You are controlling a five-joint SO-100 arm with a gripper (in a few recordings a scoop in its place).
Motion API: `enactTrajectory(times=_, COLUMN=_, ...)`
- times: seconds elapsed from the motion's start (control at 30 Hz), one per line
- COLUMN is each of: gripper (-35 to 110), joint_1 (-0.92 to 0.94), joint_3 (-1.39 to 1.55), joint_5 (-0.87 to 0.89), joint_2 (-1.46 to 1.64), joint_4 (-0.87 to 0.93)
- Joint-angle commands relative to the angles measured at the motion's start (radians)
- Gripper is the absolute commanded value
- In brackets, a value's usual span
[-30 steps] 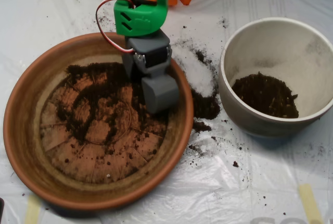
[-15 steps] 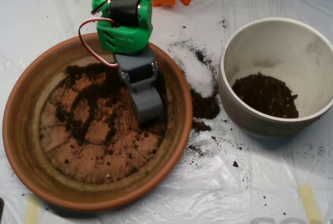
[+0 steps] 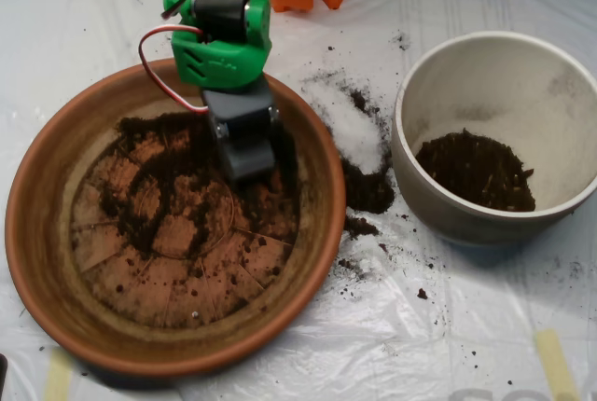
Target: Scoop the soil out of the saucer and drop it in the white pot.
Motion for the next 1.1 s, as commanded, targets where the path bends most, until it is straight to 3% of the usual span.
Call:
enactTrajectory(times=0.0, gripper=-1, joint_1=-0.043, joint_3=0.018, joint_5=0.014, joint_2=0.120, joint_4=0.066)
enactTrajectory(times=0.57, gripper=-1, joint_1=-0.218, joint_3=-0.334, joint_5=0.359, joint_2=0.377, joint_4=0.290)
enactTrajectory(times=1.07, gripper=-1, joint_1=-0.568, joint_3=-0.842, joint_5=0.408, joint_2=0.239, joint_4=0.549)
